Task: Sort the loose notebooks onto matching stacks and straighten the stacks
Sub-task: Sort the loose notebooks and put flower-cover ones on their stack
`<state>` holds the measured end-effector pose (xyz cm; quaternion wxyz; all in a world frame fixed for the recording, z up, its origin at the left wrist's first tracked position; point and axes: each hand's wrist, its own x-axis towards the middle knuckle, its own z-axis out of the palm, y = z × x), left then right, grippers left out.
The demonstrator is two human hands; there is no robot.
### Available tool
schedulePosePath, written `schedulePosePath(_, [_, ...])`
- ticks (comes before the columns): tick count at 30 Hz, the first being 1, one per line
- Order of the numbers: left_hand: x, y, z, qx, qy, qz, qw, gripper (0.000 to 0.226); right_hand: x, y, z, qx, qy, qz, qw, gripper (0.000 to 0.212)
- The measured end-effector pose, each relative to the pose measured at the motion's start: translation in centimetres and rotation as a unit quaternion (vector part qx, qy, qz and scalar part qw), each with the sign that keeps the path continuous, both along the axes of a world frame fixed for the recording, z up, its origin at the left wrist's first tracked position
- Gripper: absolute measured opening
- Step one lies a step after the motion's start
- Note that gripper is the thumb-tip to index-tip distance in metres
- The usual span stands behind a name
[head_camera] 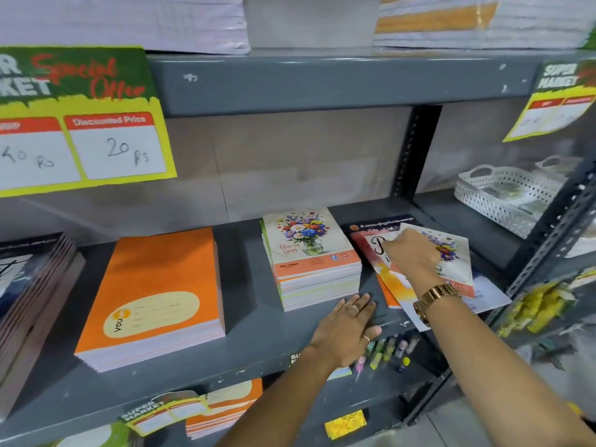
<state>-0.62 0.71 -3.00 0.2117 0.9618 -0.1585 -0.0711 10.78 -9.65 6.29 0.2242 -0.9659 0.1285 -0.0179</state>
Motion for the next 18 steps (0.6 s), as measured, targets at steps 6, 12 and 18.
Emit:
schedulePosePath(6, [1.2, -2.1, 0.3, 0.006, 0.002, -0.008, 1.0, 0.073, 0.2, -6.1, -2.7, -0.055, 0.089, -0.11, 0.988, 0.065])
schedulePosePath(12, [2.0, -3.5, -0.5, 0.014, -0.027, 0.005, 1.0, 0.109, 0.9, -8.1, -3.5, -0.054, 0.119, -0.146, 0.981, 0.091])
schedulePosePath(18, [2.0, -3.6, -0.6, 0.042, -0.038, 0.007, 0.998, 0.107, 1.4, -8.9, -3.5, -0.032, 0.141, -0.135, 0.98, 0.098])
